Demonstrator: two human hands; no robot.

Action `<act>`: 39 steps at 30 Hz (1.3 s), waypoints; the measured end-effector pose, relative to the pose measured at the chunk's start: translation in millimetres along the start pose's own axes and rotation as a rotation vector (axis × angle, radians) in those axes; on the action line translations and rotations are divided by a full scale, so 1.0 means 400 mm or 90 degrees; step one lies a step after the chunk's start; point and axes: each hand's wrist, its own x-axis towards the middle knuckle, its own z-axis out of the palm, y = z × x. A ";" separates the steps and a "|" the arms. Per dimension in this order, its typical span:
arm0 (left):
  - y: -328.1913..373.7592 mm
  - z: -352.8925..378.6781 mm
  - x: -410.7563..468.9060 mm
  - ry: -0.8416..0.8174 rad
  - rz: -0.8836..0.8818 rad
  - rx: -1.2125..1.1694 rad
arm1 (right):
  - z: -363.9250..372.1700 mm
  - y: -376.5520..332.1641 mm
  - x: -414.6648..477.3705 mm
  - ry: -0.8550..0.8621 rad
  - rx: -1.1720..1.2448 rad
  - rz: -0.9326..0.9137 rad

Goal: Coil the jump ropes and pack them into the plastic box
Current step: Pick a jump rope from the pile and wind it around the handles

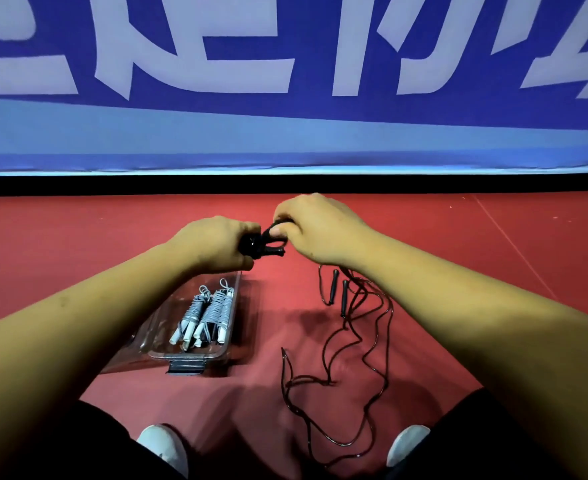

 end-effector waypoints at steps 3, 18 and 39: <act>0.042 -0.012 -0.015 -0.085 0.071 -0.095 | -0.007 0.030 0.012 0.050 0.019 0.001; 0.042 -0.016 -0.061 0.072 0.176 -0.455 | 0.029 0.134 0.006 -0.054 0.464 0.150; -0.044 -0.001 0.010 0.126 -0.121 -0.054 | 0.065 -0.027 -0.022 -0.097 0.083 0.051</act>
